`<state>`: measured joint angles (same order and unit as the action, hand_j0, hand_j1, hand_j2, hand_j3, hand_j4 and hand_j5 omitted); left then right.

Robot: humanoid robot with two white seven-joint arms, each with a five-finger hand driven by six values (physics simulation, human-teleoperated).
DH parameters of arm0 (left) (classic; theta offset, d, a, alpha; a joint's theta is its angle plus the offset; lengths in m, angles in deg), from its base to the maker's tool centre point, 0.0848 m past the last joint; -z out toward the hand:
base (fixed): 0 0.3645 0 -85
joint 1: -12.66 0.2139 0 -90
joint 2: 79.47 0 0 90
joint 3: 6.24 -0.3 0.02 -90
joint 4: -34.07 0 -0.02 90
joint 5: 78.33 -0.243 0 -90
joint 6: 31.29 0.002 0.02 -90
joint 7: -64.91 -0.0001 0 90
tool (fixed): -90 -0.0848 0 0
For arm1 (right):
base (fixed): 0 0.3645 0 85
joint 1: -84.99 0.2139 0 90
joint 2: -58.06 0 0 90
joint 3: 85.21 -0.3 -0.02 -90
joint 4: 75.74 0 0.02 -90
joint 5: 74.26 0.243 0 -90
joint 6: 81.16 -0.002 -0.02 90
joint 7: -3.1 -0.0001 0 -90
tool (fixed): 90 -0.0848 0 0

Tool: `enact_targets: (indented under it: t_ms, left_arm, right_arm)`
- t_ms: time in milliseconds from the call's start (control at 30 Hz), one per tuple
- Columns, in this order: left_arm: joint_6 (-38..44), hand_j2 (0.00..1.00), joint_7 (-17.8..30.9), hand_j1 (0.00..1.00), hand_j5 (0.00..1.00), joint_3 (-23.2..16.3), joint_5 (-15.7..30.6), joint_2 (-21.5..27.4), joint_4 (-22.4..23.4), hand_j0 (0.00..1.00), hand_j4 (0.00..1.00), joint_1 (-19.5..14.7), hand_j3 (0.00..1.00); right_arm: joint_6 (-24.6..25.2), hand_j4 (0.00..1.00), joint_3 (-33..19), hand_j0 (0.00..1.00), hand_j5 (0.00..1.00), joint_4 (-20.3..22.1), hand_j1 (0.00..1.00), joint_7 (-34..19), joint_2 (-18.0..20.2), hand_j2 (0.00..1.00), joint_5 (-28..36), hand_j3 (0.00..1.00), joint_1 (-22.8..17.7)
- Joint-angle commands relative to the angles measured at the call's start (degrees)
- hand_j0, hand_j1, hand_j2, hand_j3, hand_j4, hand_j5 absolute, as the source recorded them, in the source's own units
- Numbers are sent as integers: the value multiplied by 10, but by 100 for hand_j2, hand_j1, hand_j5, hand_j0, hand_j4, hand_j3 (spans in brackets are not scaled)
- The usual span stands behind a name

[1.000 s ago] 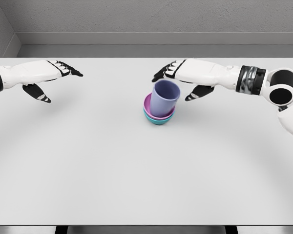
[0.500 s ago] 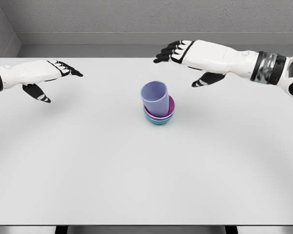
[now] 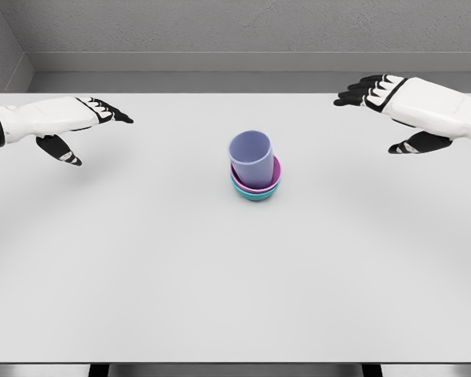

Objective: Stacking bowl and cup with both arms

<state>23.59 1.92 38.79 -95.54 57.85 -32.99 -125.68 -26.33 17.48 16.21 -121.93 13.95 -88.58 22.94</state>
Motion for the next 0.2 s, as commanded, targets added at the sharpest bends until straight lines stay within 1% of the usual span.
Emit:
enact_targets:
  t_ms: [0,167]
  left_arm:
    - [1,100,0,100,100,1,3,0,0,100,100,0,100]
    - [1,100,0,100,100,1,3,0,0,100,100,0,100]
  right_arm:
    - [2,100,0,100,100,0,100,0,0,100,4,100,0]
    - [2,100,0,100,100,1,100,0,-1,100,3,100,0]
